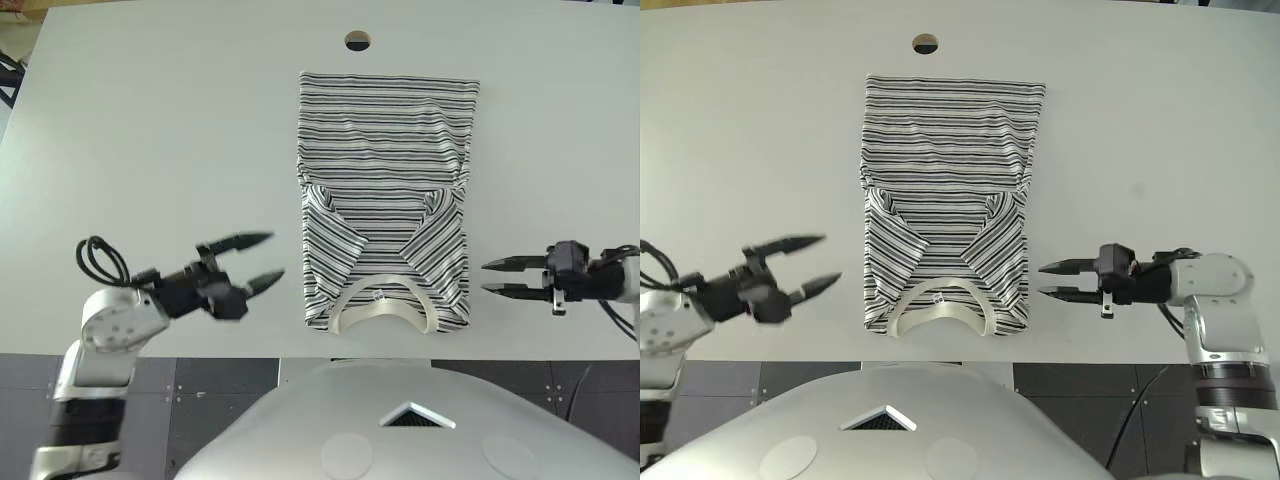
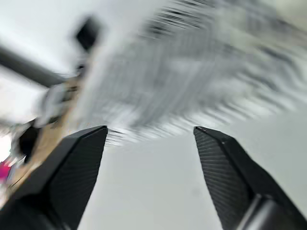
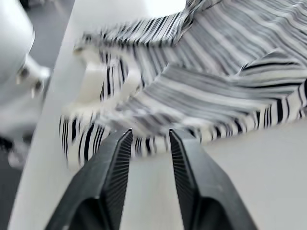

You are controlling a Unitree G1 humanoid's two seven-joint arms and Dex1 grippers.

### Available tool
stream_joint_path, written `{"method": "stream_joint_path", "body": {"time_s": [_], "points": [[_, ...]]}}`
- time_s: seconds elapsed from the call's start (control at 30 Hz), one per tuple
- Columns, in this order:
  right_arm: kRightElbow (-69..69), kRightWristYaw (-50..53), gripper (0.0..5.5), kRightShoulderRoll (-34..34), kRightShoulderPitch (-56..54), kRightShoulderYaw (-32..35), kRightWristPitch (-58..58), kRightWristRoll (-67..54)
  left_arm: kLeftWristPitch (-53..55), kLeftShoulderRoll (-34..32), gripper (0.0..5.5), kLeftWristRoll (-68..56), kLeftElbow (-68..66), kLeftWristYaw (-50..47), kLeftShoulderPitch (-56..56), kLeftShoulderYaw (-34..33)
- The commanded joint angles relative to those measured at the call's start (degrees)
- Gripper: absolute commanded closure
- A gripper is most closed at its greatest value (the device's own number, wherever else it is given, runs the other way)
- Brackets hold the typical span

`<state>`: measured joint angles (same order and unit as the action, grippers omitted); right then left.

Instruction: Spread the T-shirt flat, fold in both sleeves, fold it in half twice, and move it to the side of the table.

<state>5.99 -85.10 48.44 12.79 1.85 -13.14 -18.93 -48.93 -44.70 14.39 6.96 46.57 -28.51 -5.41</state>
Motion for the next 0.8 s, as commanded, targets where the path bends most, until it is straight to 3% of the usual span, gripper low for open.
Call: {"method": "stream_joint_path", "body": {"time_s": [0.03, 0.17, 0.33, 0.8], "points": [[5.9, 1.3, 3.63, 1.8, -0.1, -1.9, -24.5, 11.2, -10.6, -5.3, 1.5, 14.0, -6.7, -2.7, -1.0, 3.3], [9.2, 6.9, 3.63, 1.5, 1.6, -3.8, -37.2, 19.9, -12.8, -5.4, 1.33, 18.6, -9.4, -6.0, -1.7, 7.1], [10.5, 12.8, 3.63, 2.6, 2.1, -7.6, -44.7, 26.5, -14.2, -4.3, 1.33, 22.2, -9.6, -10.8, 0.0, 10.6], [4.5, 20.5, 3.63, 5.6, 2.6, -18.7, -44.5, 29.4, -11.2, -1.3, 1.48, 27.8, -11.3, -18.3, 6.4, 21.7]]}}
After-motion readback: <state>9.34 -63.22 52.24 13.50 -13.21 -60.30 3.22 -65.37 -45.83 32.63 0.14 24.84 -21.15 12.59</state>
